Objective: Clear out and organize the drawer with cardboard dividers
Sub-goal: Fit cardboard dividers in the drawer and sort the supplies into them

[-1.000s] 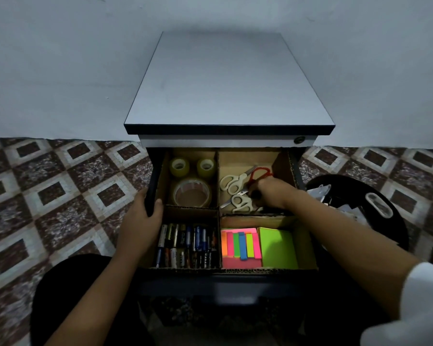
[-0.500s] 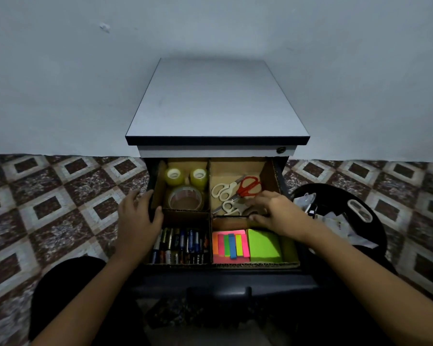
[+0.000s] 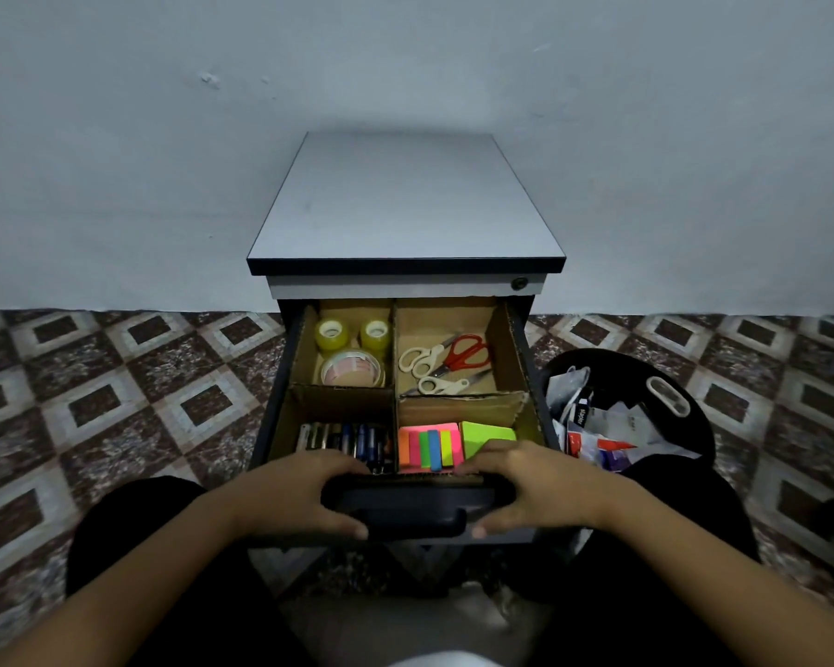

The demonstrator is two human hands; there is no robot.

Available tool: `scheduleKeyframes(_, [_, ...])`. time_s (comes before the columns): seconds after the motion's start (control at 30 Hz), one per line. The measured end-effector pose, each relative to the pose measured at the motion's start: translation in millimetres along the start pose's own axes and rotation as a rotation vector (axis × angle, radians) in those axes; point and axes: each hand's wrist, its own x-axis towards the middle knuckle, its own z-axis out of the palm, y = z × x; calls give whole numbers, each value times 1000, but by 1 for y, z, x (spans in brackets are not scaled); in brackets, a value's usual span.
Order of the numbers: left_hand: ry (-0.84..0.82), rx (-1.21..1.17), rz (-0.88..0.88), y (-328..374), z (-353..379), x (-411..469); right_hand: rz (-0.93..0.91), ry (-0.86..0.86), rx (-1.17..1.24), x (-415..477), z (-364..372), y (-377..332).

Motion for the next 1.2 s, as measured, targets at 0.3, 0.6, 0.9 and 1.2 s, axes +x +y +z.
scheduleKeyframes(0.3, [59, 146, 62, -2, 2, 1, 27, 96, -206, 0, 18, 4])
scheduleKeyframes(0.6, [80, 230, 105, -2, -10, 17, 61, 189, -170, 4, 13, 15])
scheduleKeyframes(0.9, [607, 468, 73, -29, -20, 53, 267, 723, -279, 51, 26, 32])
scheduleKeyframes(1.2, [1016, -142, -626, -31, -7, 112, 824, 954, 299, 117, 17, 35])
